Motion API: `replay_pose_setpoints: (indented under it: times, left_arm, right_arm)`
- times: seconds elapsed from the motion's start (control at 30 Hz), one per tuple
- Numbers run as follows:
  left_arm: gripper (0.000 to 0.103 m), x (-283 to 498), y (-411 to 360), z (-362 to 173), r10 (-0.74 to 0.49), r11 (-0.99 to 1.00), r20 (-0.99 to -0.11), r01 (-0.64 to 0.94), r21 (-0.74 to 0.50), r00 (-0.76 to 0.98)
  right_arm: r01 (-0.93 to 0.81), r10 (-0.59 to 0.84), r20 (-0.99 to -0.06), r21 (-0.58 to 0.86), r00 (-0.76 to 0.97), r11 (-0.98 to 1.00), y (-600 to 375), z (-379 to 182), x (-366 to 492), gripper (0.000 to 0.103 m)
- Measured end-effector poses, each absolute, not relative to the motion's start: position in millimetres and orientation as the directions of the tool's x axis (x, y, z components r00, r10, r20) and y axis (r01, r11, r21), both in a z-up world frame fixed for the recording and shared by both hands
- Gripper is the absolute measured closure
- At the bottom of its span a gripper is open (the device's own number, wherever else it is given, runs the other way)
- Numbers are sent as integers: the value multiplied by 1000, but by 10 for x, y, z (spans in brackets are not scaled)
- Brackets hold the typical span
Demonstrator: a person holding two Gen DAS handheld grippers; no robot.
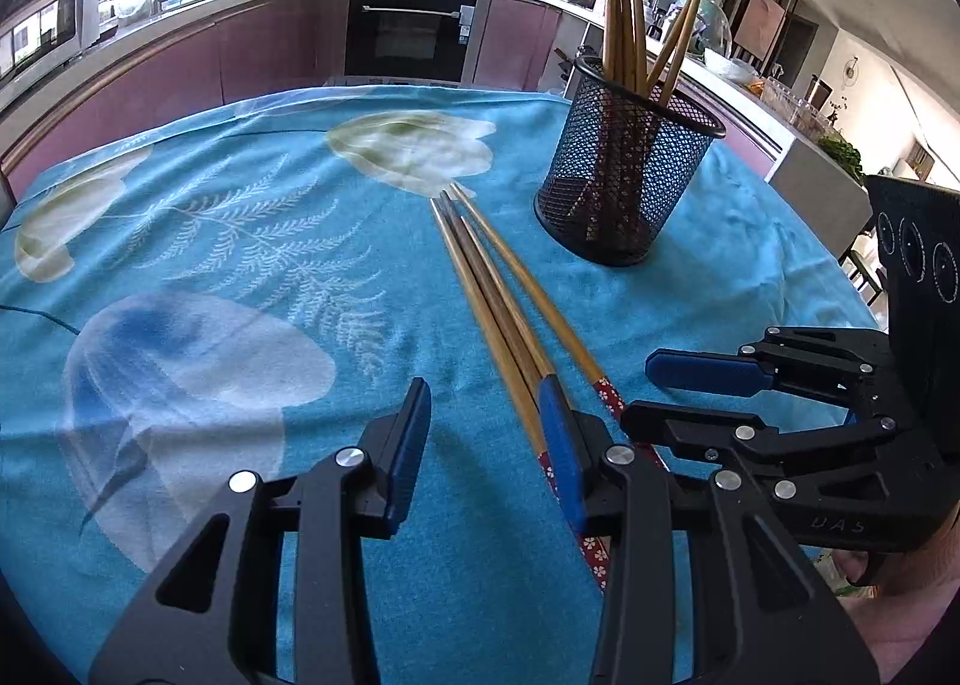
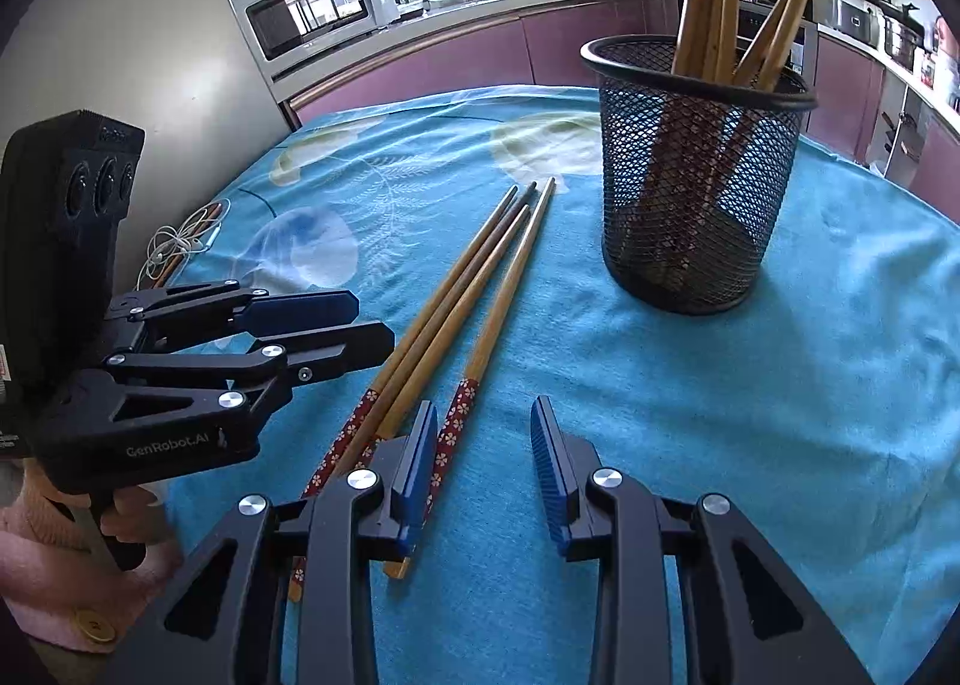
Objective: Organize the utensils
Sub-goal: 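Move both tools back over the remaining chopsticks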
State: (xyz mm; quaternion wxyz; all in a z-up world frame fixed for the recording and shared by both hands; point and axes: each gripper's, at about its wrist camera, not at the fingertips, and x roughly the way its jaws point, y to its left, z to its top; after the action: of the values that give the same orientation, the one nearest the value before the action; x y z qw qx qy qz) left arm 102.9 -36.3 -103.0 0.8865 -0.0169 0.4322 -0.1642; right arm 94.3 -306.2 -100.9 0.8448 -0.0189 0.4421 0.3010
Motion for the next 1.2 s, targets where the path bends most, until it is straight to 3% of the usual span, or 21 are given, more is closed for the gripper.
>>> replay_pose_setpoints:
  times: [0.47,0.77,1.2]
  left_arm:
    - [65,1064,-432,-1086,-253,956,-772,271,-108,583]
    - [78,1091,-370,-1069,-250,962,-778,240,-131,576]
    - [77,1241,-387,-1088,-212,970,-785,226,-94,582]
  right_arm:
    - [-525,499,-754,242,427,816,-3091,-1008,951,73]
    - [-515,489,-758,237,432,824,-3094,-1008,985,73]
    - [-507,477,-760,227,441,831,-2962,-1010,1199,74]
